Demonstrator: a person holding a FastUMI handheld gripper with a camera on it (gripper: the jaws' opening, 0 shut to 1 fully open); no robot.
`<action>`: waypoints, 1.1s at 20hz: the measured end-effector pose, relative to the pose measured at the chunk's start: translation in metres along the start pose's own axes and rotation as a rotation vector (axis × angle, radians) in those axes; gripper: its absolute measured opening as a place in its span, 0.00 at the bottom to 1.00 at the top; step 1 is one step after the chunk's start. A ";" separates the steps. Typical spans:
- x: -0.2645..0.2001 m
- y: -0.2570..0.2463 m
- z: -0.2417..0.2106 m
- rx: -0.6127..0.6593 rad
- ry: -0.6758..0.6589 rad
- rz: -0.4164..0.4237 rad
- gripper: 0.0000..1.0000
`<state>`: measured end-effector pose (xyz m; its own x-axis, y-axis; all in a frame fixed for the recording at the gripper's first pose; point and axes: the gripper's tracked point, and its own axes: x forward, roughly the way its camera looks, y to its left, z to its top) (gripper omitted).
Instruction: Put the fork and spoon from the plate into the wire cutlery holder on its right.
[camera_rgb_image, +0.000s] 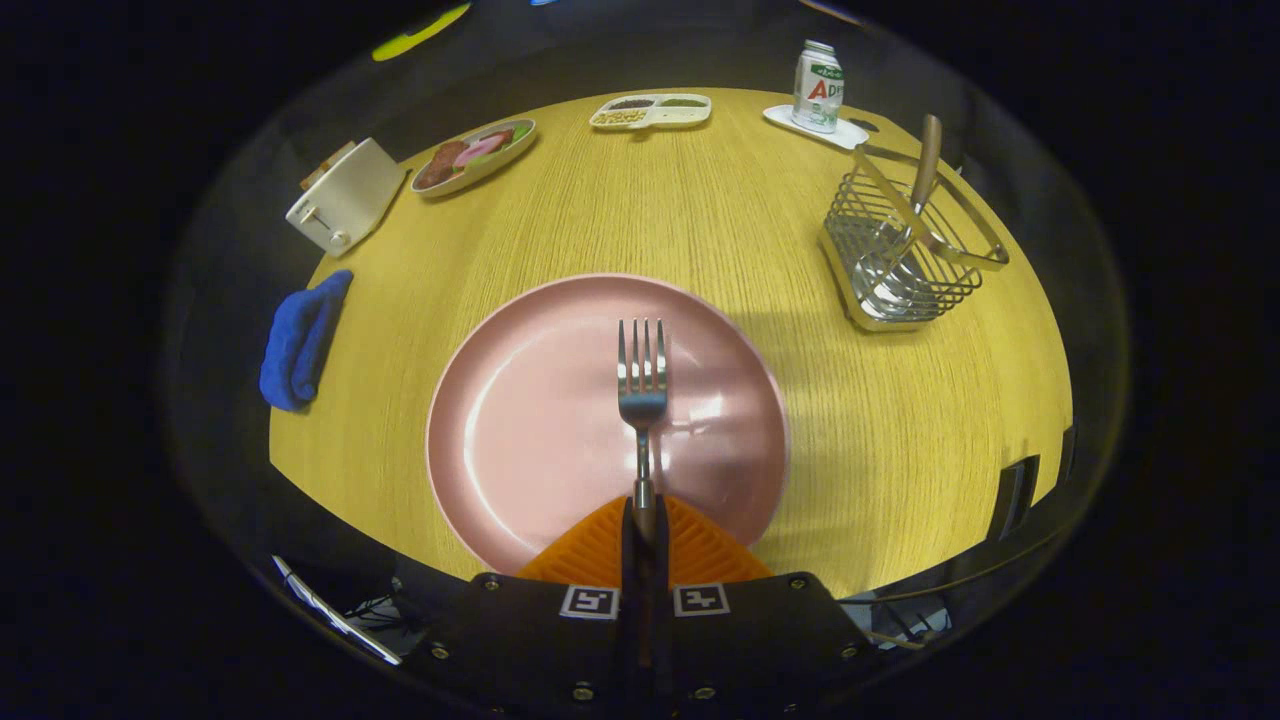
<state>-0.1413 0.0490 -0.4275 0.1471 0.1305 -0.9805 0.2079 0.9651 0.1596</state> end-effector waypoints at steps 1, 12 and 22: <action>-0.007 -0.005 0.009 0.018 -0.021 0.005 0.06; -0.095 -0.111 0.108 0.205 -0.227 -0.045 0.06; -0.092 -0.141 0.089 0.190 -0.136 -0.066 0.06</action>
<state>-0.0977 -0.1192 -0.3492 0.2529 0.0243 -0.9672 0.3981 0.9085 0.1269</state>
